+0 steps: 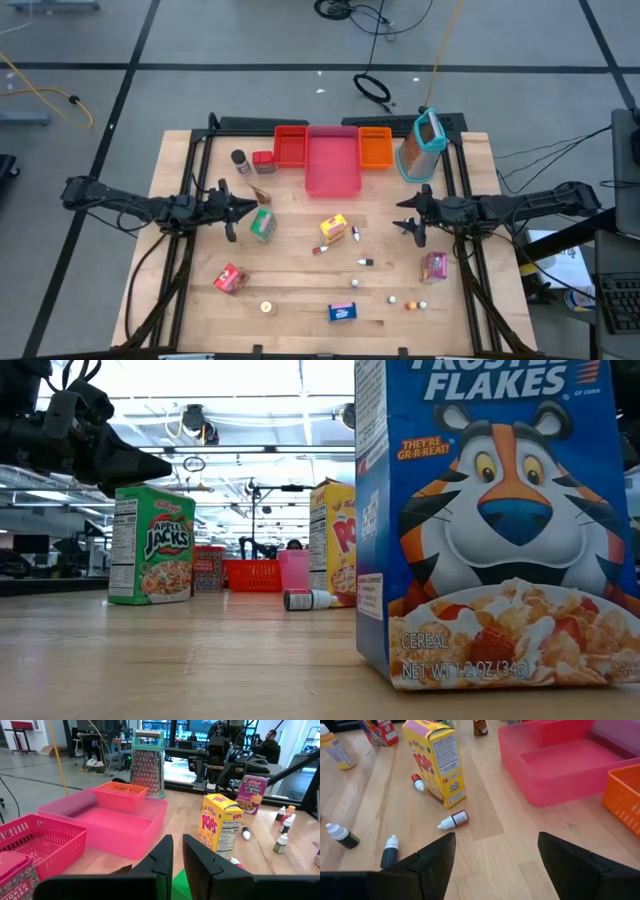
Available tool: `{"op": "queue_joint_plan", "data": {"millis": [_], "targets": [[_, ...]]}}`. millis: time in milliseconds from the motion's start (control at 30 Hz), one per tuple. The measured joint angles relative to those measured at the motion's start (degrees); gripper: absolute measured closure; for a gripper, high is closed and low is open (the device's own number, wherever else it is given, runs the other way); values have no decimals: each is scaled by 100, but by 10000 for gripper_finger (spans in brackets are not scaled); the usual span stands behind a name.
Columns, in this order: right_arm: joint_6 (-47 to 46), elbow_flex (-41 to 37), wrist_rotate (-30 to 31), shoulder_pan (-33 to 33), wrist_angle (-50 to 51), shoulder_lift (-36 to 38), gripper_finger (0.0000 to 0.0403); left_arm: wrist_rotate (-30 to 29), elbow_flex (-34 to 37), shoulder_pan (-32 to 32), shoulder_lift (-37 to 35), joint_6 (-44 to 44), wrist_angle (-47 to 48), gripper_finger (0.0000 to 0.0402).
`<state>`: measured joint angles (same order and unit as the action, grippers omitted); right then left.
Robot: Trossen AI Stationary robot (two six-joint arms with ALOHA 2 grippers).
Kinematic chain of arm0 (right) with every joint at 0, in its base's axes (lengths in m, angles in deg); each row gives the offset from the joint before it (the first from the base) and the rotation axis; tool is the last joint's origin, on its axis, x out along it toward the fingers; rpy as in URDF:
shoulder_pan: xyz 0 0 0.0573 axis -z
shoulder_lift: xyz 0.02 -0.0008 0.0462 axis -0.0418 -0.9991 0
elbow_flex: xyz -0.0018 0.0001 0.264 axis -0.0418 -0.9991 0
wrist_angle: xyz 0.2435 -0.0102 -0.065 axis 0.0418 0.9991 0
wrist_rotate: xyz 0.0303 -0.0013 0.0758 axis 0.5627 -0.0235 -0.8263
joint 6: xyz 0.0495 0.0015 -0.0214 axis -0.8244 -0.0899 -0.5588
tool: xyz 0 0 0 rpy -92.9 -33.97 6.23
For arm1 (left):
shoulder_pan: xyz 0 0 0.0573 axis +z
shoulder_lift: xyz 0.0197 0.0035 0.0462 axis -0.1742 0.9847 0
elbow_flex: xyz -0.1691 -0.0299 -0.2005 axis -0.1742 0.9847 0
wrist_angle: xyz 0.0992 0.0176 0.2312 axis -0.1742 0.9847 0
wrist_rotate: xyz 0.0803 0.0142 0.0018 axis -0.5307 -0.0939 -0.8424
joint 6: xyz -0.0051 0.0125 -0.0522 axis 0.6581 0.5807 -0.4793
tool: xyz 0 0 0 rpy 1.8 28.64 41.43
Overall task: Pick & Place Kitchen Items
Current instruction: Put the black food coloring bottle into the orange bin
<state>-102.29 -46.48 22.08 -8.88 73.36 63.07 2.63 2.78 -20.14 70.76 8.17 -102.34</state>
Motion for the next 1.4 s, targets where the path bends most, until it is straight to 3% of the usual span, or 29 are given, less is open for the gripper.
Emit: {"op": "queue_joint_plan", "data": {"millis": [467, 733, 1033, 1300, 1400], "targets": [[-500, -349, -2, 0, 441, -6, 124, 0, -2, 2, 2, -44, 0, 362], [-549, -732, -15, 2, -456, -11, 128, 0, 0, 0, 0, -17, 0, 362], [-508, -750, -157, 2, -448, -235, 191, 0, -2, 0, 1, -15, 0, 362], [-464, -774, -155, 0, -789, -504, 283, 0, -1, 0, 1, -15, 0, 362], [-393, -787, -153, 0, -911, -531, 287, 0, -1, 1, 0, -11, 0, 362]]}}
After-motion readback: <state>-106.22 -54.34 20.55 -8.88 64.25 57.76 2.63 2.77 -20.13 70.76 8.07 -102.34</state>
